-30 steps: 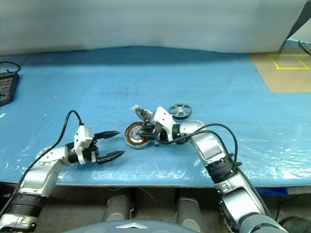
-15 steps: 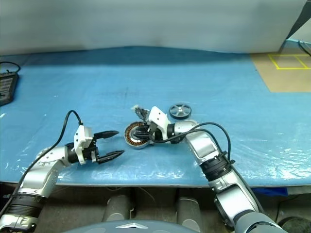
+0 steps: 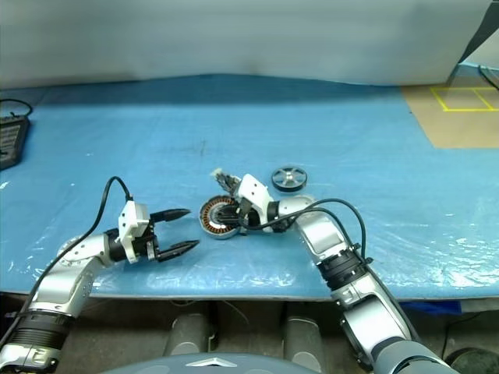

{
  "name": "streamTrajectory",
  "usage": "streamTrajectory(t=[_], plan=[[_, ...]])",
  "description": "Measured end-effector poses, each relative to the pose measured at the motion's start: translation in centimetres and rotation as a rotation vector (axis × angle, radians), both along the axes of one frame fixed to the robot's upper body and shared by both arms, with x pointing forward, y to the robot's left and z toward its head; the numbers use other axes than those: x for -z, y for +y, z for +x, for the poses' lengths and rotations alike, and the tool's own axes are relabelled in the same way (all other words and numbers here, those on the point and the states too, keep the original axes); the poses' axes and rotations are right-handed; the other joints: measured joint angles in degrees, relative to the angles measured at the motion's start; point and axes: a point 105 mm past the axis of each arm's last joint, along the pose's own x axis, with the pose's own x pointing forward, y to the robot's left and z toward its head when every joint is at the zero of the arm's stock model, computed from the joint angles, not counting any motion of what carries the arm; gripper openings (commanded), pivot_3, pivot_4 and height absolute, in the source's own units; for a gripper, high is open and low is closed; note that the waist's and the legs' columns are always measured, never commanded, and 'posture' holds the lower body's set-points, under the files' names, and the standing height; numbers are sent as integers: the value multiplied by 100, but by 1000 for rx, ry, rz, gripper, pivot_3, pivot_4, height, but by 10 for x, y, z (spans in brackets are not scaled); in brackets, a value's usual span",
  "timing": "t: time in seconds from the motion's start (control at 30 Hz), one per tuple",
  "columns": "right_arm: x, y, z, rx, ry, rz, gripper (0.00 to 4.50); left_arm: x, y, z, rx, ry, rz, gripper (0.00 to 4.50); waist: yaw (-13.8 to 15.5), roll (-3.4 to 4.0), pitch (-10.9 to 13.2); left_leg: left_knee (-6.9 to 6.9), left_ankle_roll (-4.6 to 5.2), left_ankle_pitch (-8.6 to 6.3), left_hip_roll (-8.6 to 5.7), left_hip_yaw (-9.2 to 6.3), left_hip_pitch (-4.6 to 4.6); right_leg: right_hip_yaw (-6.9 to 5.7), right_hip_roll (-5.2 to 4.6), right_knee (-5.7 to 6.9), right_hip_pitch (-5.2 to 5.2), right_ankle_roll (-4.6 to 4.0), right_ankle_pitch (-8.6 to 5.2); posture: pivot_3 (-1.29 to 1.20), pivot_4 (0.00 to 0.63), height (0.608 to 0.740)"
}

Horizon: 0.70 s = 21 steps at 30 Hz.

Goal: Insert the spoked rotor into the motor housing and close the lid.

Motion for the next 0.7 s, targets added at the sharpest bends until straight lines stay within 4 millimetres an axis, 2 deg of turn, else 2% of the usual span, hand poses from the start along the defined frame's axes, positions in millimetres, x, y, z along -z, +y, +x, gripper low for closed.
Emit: streamTrajectory(t=[0.1,0.33,0.37,0.7], plan=[[0,0,0,0,-3,1,1840,0,0,0,0,1,0,4363,0,0,0,0,0,0,0,0,0,0,0,0,0,1,0,0,150,740],[0,-1,-1,-2,-13,7,4347,-3,-3,-2,13,-8,0,4363,0,-1,-1,1,0,0,-1,0,1,0,0,1,0,0,0,0,150,740],[0,-1,-2,-3,-14,8,4468,-3,-4,-2,14,-7,0,4363,1,-1,-1,1,0,0,-1,0,1,0,0,1,0,0,0,0,150,740],[-4,1,-8,-19,-12,24,4468,-2,-5,-3,19,3,-3,4363,0,-1,-1,0,0,0,0,0,0,0,0,1,0,0,0,0,150,740]])
